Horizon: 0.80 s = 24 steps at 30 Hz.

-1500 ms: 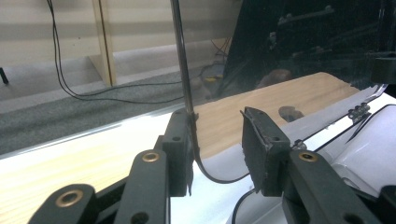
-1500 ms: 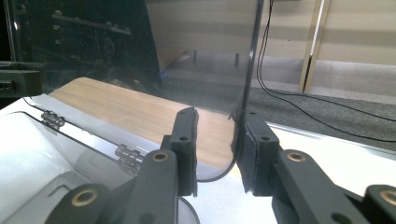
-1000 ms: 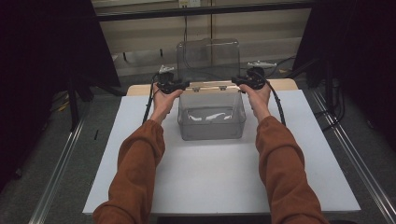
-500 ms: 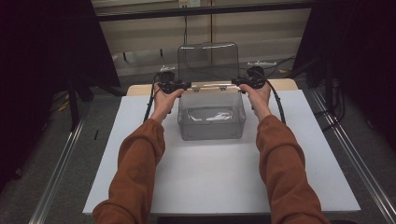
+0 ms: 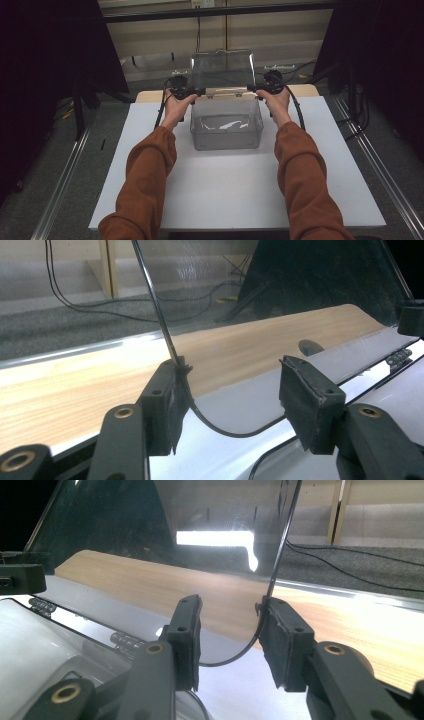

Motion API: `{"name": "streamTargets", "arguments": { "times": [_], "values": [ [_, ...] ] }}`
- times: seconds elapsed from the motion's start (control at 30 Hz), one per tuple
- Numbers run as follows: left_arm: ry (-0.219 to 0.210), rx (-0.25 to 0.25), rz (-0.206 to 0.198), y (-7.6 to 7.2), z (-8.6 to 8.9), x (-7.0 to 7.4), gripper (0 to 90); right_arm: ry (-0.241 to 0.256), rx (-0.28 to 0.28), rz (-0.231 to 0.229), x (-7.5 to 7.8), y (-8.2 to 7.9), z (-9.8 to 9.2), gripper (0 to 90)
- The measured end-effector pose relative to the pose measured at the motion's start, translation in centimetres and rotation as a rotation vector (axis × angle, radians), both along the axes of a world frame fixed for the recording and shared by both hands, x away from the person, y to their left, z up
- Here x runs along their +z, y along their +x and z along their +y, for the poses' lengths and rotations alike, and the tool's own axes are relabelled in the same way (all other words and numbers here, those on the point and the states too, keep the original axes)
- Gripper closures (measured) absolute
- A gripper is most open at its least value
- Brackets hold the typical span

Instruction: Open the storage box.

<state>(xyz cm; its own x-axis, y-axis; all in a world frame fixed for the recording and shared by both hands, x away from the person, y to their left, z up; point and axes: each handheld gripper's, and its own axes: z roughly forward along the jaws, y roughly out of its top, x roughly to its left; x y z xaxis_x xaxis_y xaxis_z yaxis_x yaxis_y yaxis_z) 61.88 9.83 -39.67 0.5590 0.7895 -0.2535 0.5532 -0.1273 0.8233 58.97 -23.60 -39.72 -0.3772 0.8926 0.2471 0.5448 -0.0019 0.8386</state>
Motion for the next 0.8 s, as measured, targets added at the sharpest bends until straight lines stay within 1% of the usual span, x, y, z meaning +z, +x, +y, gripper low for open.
{"name": "streamTargets", "arguments": {
  "times": [0.07,0.23,0.3,0.57,0.67,0.7,0.8],
  "values": [
    [-0.013,0.004,0.004,0.05,-0.01,-0.09,44.4,0.006,-0.002,0.003,-0.05,0.04,0.0,59.5],
    [-0.015,0.011,0.023,0.06,-0.01,-0.17,42.9,0.019,-0.012,0.018,-0.17,0.11,-0.01,58.9],
    [-0.013,0.021,0.029,0.04,-0.04,-0.22,42.2,0.028,-0.018,0.027,-0.22,0.11,-0.01,58.4],
    [-0.013,0.028,0.032,0.03,-0.06,-0.24,42.0,0.034,-0.021,0.036,-0.28,0.09,-0.01,57.6],
    [-0.024,0.029,0.035,0.06,-0.03,-0.35,42.0,0.024,-0.022,0.035,-0.31,0.08,0.18,54.4],
    [-0.025,0.03,0.031,0.07,-0.04,-0.39,41.7,0.021,-0.021,0.031,-0.34,0.1,0.26,53.8],
    [-0.039,0.033,0.037,0.13,0.01,-0.54,41.6,0.034,-0.021,0.039,-0.44,0.13,0.2,53.6]
  ]
}}
